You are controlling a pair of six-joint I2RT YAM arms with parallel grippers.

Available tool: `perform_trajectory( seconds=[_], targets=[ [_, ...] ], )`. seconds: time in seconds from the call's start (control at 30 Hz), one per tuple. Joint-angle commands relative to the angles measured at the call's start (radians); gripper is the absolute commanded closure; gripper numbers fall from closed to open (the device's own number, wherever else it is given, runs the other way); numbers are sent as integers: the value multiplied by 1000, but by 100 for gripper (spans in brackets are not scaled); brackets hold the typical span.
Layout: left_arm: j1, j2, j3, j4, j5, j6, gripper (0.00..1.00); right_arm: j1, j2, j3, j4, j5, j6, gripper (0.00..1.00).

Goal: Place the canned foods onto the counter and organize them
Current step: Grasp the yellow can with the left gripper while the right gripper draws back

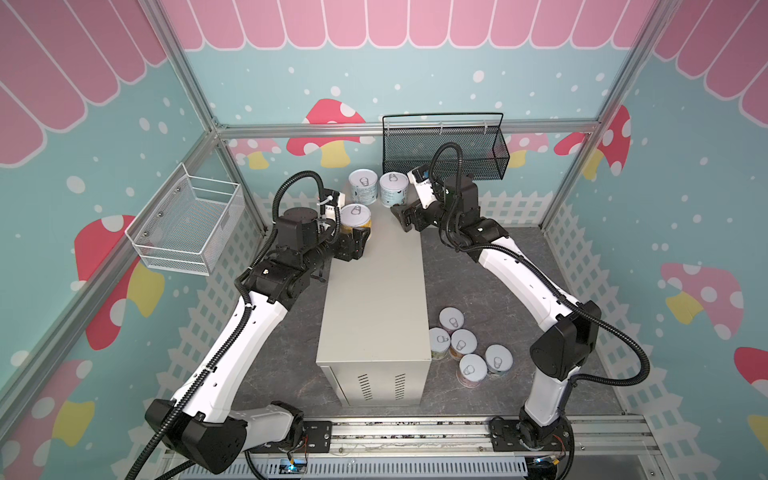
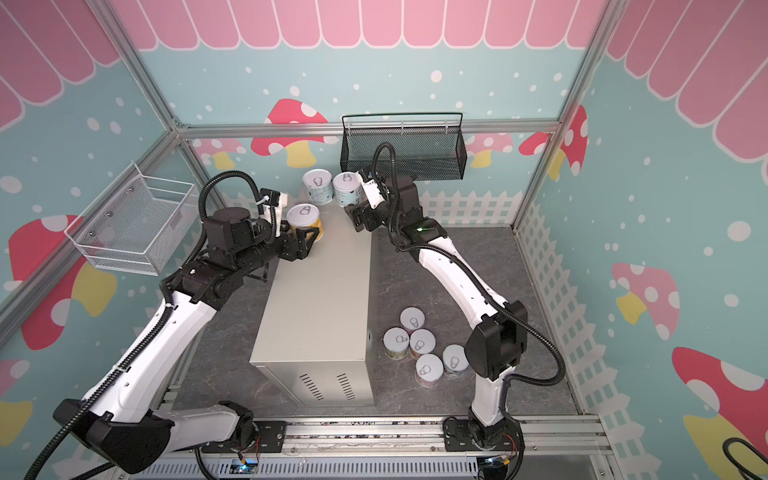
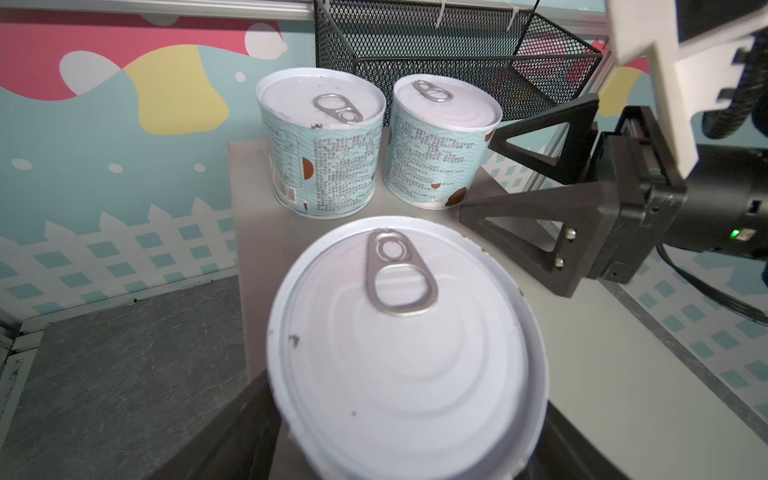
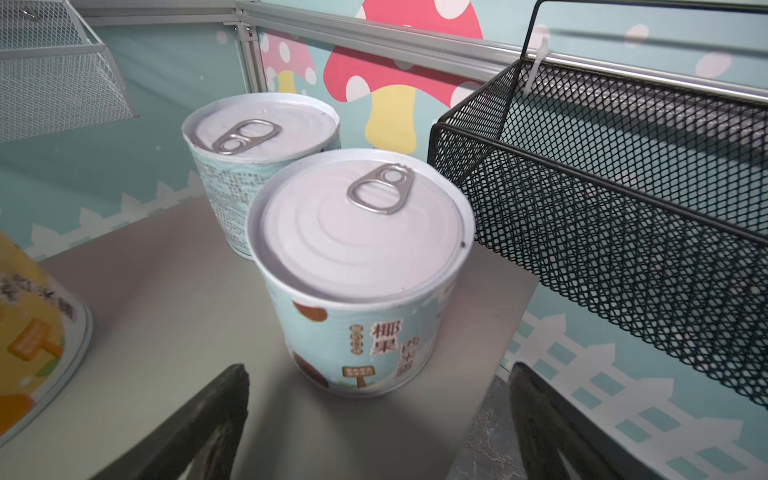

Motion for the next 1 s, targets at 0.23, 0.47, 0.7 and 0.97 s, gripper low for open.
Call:
perform_trajectory(
  seconds=[0.23,0.47,0.7,0.97],
  targets=[
    [11,-30,-31,35,32,3,19,-23,84,72,75,-49,17,5],
    [13,-33,-34,38,38,1,19,-24,106,101,79,-58,32,5],
    [14,-31,-37,41,43,-2,19,-23,99,91,77,-47,32,5],
    [23,0,-22,43,64,-3,21,-24,-7,-3,60,-54,23,4]
  ],
)
